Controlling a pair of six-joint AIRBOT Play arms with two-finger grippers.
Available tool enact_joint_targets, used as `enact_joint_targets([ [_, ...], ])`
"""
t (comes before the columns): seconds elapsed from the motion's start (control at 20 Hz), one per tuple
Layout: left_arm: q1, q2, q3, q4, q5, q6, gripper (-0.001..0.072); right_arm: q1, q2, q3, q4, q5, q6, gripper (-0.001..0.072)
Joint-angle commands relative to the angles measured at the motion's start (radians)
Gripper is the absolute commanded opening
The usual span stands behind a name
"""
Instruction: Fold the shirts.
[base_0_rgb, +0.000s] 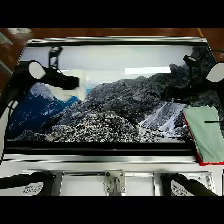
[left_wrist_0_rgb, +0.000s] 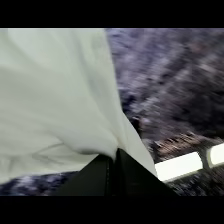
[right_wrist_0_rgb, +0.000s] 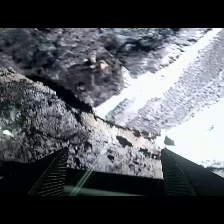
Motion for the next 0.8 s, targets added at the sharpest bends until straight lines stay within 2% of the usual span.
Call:
enact_joint_targets([
  [0.0, -0.311, 0.074, -0.009, -0.033, -0.052, -0.082, 0.0043, 0.001, 0.001, 0.000, -0.002, 0.144, -0.032, 0.0693],
  [0.2, -0.668, 0.011, -0.041, -0.031, 0.217, -0.220, 0.0044, 0.001, 0.001, 0.000, -0.028, 0.317, -0.090, 0.0693],
  [0.35, -0.746, -0.094, -0.041, -0.032, 0.351, -0.340, 0.0047, 0.001, 0.001, 0.000, -0.064, 0.337, -0.089, 0.0693],
  [0.4, -0.734, -0.119, -0.040, -0.033, 0.354, -0.373, 0.0139, 0.000, 0.001, 0.000, -0.080, 0.337, -0.089, 0.0693],
  [0.45, -0.708, -0.131, -0.040, -0.036, 0.338, -0.403, 0.0446, 0.000, 0.001, 0.000, -0.106, 0.336, -0.089, 0.0693],
  [0.5, -0.666, -0.127, -0.037, -0.037, 0.306, -0.439, 0.0632, 0.000, 0.001, 0.000, -0.145, 0.326, -0.087, 0.0693],
  [0.6, -0.536, -0.092, -0.012, -0.036, 0.163, -0.433, 0.0658, -0.004, 0.001, 0.000, -0.276, 0.318, -0.060, 0.0693],
  [0.75, -0.311, 0.013, -0.016, -0.011, -0.057, -0.289, 0.0655, -0.103, 0.001, 0.000, -0.277, 0.304, -0.039, 0.0693],
])
